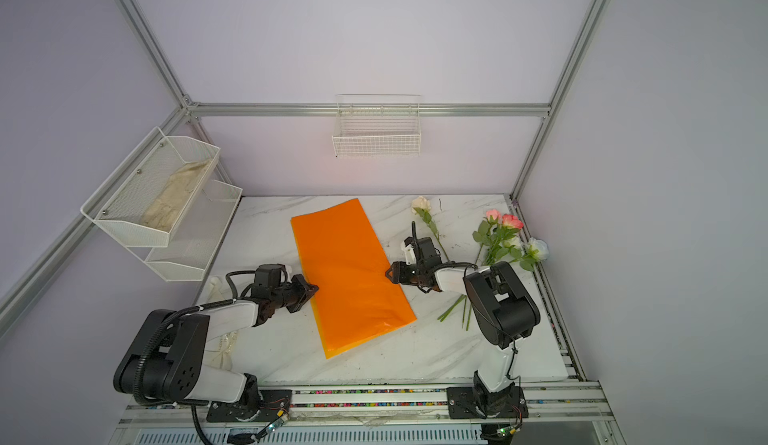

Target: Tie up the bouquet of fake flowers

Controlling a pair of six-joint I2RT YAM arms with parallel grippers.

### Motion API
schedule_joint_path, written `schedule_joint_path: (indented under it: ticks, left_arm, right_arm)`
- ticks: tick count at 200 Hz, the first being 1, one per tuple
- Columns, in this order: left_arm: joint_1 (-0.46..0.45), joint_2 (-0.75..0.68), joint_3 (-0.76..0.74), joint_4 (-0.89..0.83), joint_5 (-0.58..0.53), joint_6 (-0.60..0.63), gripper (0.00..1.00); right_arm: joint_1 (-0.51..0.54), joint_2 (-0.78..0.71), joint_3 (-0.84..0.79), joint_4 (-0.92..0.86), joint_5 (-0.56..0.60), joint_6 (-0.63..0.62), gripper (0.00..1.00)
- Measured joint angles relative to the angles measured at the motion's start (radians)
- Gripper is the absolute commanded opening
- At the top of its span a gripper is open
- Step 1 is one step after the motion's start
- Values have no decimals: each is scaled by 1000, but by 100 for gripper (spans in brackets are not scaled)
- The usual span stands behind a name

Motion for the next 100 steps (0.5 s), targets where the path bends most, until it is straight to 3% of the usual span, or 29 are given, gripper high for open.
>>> schedule_joint_path:
  ticks: [57, 100]
  left_arm:
    - [-23, -108, 79, -29, 39, -1, 0]
    - [-33, -134, 143, -49, 42, -15, 0]
  right_arm:
    - [25, -314, 0, 11, 119, -86, 66]
    - [170, -557, -62, 98, 128, -280, 66]
